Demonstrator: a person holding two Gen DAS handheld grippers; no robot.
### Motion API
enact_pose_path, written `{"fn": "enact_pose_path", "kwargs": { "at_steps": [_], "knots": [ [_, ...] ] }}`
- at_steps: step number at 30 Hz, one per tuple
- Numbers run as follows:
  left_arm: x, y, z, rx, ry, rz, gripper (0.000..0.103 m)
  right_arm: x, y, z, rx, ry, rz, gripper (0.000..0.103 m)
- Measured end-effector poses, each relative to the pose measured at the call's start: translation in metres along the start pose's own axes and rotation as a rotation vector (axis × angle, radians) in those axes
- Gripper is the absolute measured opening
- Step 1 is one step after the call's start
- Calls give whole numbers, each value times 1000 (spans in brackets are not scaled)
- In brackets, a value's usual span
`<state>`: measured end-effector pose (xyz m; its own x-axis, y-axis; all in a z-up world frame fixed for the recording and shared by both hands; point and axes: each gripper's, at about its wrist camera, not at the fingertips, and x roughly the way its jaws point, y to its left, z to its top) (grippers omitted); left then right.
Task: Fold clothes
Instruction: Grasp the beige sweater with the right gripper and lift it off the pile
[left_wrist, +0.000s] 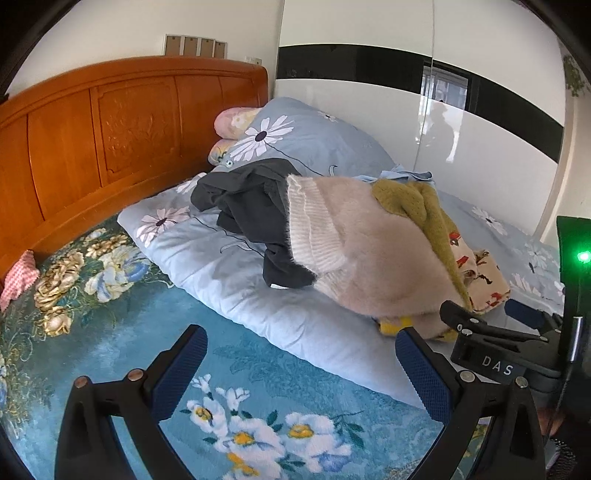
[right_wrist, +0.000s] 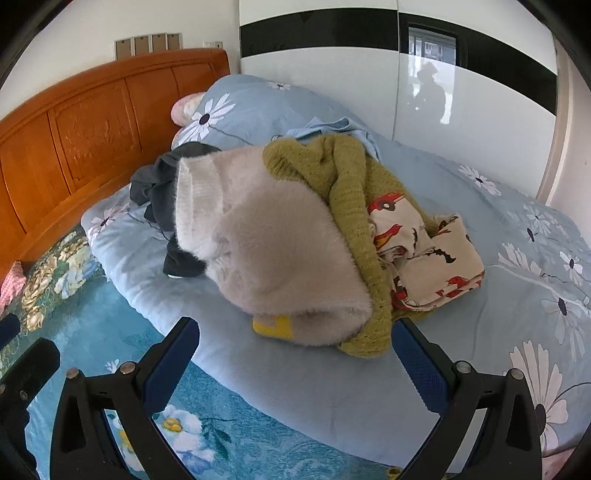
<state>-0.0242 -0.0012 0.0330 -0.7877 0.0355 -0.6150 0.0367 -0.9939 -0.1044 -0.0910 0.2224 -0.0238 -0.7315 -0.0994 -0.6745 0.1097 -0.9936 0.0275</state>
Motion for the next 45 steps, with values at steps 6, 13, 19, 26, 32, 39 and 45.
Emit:
{"fn": "enact_pose_path", "kwargs": {
  "at_steps": [6,13,19,26,32,39,45],
  "knots": [
    [8,16,2,1,19,-14,103,16,14,4,-56,57,-28,103],
    [6,46,-17,69,26,87,103,56,33,9,-168,148,-92,103],
    [3,65,-28,34,15,113,103,91,56,25,-285,162,-163,103],
    [5,72,-38,50,-1,127,103,127,107,53,-443,141,-196,91],
    [8,103,-45,-42,19,122,103,174,123,59,-507,242,-338,65],
    [10,125,-53,-113,42,97,103,179,111,84,-433,276,-424,18],
    [-5,127,-50,-130,31,90,103,118,92,112,-375,119,-408,14]
  ]
}}
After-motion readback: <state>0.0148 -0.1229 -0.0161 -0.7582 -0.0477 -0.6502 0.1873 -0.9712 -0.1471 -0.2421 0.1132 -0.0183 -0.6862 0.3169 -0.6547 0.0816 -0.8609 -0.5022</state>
